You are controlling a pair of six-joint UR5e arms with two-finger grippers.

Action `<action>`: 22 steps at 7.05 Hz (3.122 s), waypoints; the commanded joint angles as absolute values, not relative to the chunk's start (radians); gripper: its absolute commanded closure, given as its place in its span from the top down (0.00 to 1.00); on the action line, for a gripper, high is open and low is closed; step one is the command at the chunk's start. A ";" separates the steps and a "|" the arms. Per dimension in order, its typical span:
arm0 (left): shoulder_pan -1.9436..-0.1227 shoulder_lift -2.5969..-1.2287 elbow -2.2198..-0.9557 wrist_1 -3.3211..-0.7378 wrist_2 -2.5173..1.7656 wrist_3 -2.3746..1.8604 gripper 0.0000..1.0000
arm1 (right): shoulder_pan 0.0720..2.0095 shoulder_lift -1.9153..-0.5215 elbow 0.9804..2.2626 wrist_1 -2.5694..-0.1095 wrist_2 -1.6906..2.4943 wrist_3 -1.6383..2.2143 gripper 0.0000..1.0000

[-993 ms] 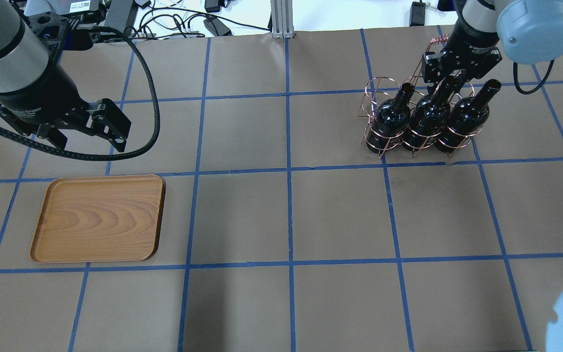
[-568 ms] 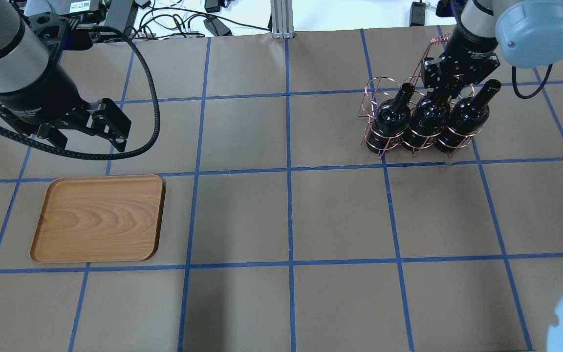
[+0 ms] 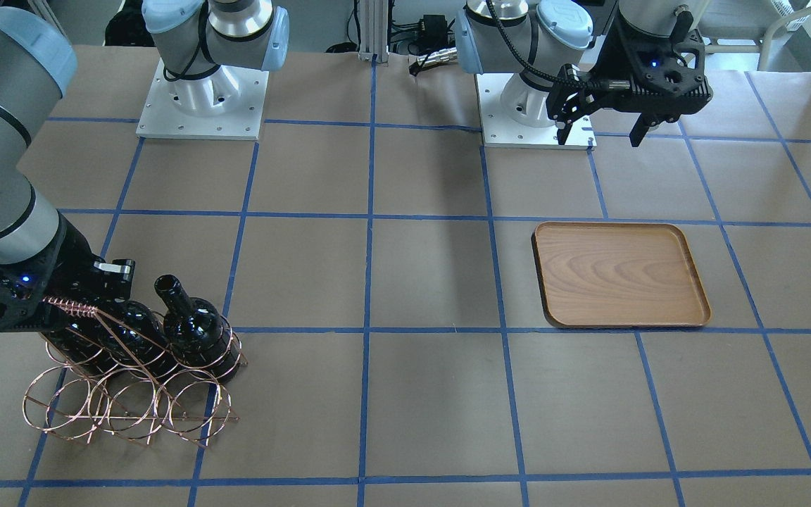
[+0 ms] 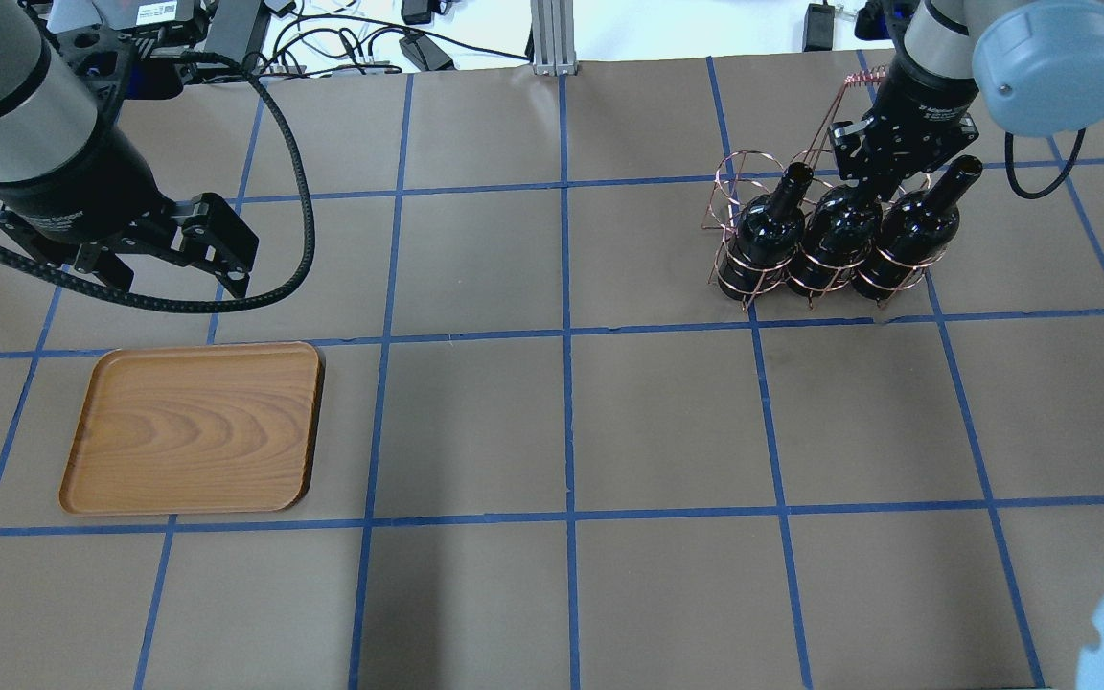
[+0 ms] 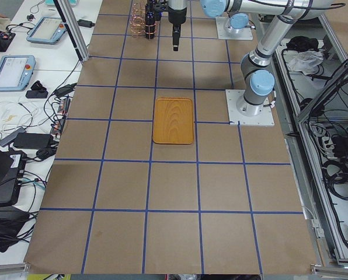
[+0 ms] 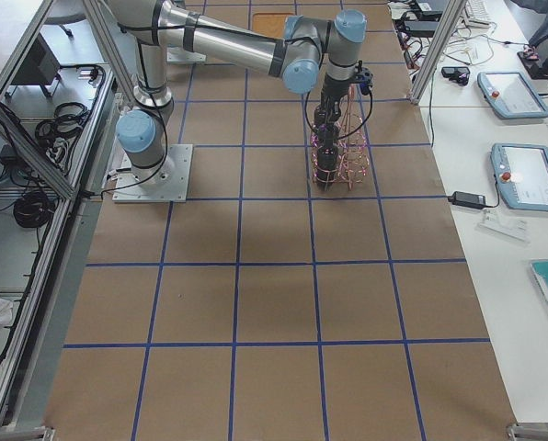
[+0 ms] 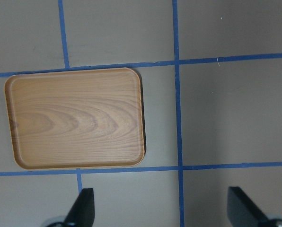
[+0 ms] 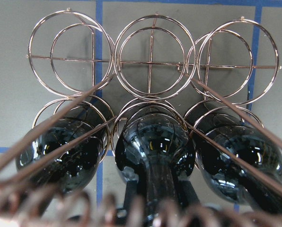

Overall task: Take wine from basket and place on tray
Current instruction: 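Lower the right gripper and close it on the middle bottle's neck, then lift the dark bottle out of the rack with the right gripper, then carry the bottle toward the tray and stand it upright on the table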

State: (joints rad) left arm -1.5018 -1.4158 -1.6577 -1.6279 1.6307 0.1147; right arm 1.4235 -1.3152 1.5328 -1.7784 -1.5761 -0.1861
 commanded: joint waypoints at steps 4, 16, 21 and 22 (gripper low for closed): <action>-1.503 -1.414 -1.681 -1.628 1.632 0.115 1.00 | 1.424 -1.454 1.412 -1.608 -1.578 -0.187 0.18; -1.505 -1.402 -1.678 -1.595 1.625 0.110 1.00 | 2.061 -1.389 1.560 -1.782 -1.606 0.478 0.10; -1.503 -1.399 -1.678 -1.592 1.632 0.123 1.00 | 2.157 -1.296 1.560 -1.865 -1.600 0.532 0.11; -1.503 -1.405 -1.678 -1.594 1.632 0.123 1.00 | 2.164 -1.289 1.560 -1.870 -1.604 0.532 0.12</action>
